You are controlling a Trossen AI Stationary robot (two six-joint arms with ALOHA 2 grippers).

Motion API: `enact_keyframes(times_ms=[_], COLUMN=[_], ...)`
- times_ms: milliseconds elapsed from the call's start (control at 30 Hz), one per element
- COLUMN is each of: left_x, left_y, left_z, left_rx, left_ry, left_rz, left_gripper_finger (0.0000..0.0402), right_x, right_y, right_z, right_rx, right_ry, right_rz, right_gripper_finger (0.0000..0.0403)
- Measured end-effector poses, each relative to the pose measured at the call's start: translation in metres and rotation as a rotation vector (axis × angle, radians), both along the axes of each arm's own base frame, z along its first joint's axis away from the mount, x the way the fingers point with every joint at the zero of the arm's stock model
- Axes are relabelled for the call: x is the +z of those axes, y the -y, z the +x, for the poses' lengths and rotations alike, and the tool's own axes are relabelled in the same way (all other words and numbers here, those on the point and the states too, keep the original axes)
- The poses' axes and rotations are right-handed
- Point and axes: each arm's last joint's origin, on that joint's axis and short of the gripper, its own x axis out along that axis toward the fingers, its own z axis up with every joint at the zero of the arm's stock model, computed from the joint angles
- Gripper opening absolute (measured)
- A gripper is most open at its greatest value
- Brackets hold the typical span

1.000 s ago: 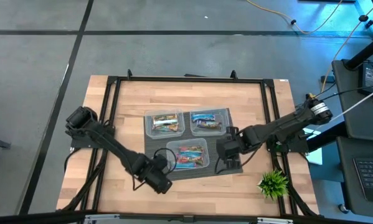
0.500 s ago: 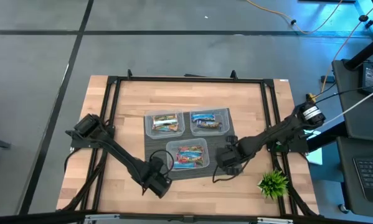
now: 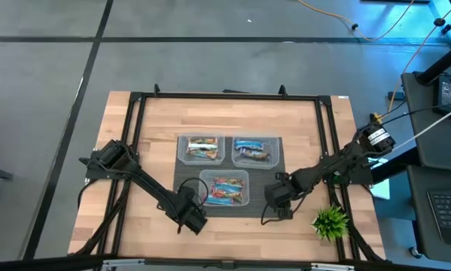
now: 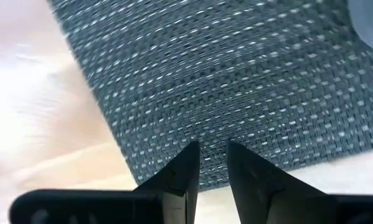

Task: Pick and place Granola Bars by type
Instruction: Adjust the placemat slightly, then return to Home Position

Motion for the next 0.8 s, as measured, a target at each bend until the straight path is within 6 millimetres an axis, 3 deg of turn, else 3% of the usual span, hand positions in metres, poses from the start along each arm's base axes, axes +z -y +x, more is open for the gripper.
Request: enact_keyframes(times_ms=[167, 367, 600, 800], left_x=[0.000, 0.007, 0.058, 0.125], left_y=[-0.009, -0.006, 0.003, -0.011], left_z=[0.000, 0.000, -0.005, -0.031], left_rx=[0.009, -0.032, -0.152, -0.291], left_ry=[-0.044, -0.051, 0.063, 0.284], left_rz=[0.021, -0.030, -0.121, -0.015], left_gripper_finger=[0.0074, 0.0074, 0.0074, 0.0077], right_x=[0.000, 0.003, 0.030, 0.063], right_y=[-0.008, -0.006, -0.002, 0.006], right_z=[-0.001, -0.004, -0.010, -0.018], right_rx=[0.029, 0.027, -0.007, -0.101], right_ry=[0.030, 0.018, 0.098, 0.267], right_rz=[0.017, 0.004, 0.054, 0.053], right_gripper_finger=[0.0131, 0.0131, 0.0131, 0.0131])
